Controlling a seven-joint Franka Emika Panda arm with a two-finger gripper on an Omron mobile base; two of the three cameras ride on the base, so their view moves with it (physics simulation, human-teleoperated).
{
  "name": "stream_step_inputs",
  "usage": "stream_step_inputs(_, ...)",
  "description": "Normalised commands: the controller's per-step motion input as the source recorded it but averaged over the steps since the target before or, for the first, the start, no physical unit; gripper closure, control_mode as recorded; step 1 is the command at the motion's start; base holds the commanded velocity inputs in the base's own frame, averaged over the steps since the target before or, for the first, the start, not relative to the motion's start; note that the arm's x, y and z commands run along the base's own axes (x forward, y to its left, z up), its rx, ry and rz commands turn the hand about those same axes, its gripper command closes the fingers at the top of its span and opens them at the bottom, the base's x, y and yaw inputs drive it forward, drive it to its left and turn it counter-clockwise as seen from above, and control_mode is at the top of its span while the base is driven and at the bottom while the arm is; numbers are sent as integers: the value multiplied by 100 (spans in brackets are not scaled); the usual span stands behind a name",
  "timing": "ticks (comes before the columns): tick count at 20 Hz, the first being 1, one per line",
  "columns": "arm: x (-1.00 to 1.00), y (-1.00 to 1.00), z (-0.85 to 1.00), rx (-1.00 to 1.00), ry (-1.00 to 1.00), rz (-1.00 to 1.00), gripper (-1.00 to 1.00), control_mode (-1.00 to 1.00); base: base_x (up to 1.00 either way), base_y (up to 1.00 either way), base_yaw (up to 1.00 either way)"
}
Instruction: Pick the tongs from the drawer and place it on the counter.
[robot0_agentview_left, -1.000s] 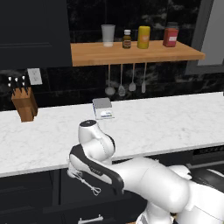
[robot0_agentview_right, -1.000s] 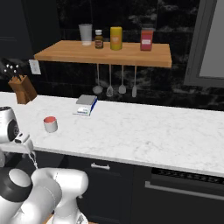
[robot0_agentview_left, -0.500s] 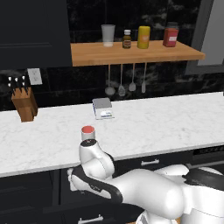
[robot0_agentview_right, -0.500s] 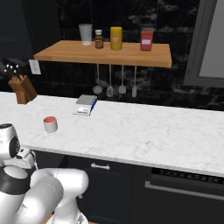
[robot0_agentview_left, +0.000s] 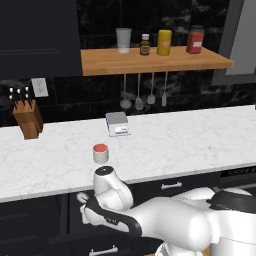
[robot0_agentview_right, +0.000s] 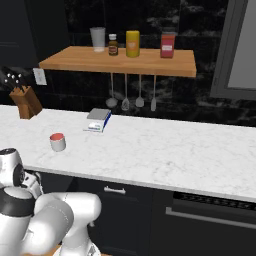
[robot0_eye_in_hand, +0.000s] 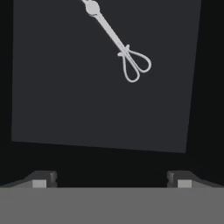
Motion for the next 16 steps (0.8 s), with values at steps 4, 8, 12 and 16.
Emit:
stream_step_inputs(4, -4, 0, -17, 0, 0, 0, -100, -100, 0, 0, 0)
stream_step_inputs(8, -14, 0, -15, 0, 0, 0, -100, -100, 0, 0, 0)
stream_step_inputs(12, -29, 0, -14, 0, 0, 0, -100, -100, 0, 0, 0)
stream_step_inputs(16, -27, 0, -10, 0, 0, 0, -100, -100, 0, 0, 0)
